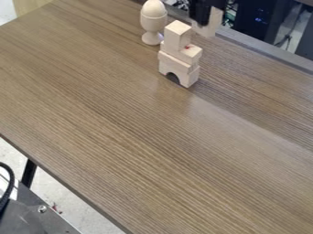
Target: Put the cube with a hole on top of the tower
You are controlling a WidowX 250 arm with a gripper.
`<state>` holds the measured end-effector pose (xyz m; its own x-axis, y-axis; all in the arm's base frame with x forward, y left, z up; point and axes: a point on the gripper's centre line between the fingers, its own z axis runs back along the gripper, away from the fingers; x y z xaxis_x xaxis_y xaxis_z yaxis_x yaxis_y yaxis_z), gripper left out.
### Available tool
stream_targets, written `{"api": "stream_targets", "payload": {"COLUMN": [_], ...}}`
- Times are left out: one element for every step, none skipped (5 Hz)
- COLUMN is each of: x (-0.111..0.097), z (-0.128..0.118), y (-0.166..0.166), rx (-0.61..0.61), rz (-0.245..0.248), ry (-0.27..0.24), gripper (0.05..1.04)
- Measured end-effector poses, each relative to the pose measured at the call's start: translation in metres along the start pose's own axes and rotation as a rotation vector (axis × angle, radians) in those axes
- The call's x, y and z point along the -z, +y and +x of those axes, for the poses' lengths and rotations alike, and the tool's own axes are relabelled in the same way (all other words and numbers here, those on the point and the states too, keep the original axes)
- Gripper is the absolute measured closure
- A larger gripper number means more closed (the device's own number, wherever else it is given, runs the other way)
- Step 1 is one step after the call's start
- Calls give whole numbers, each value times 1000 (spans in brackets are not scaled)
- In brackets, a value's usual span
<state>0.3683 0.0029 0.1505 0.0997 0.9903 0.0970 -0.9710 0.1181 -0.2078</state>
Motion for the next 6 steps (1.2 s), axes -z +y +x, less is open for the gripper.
{"api": "stream_targets", "payload": {"x": [4,9,9,10,22,24], "z": [0,4,6,7,7,8], "y": [4,6,5,1,3,2], "rx": [-9,-14,-10,-9,-2,2], "rz": [15,17,3,-19,12,15], "ry": [6,-2,-11,-15,-21,-27], "gripper": [552,552,553,552,552,552]}}
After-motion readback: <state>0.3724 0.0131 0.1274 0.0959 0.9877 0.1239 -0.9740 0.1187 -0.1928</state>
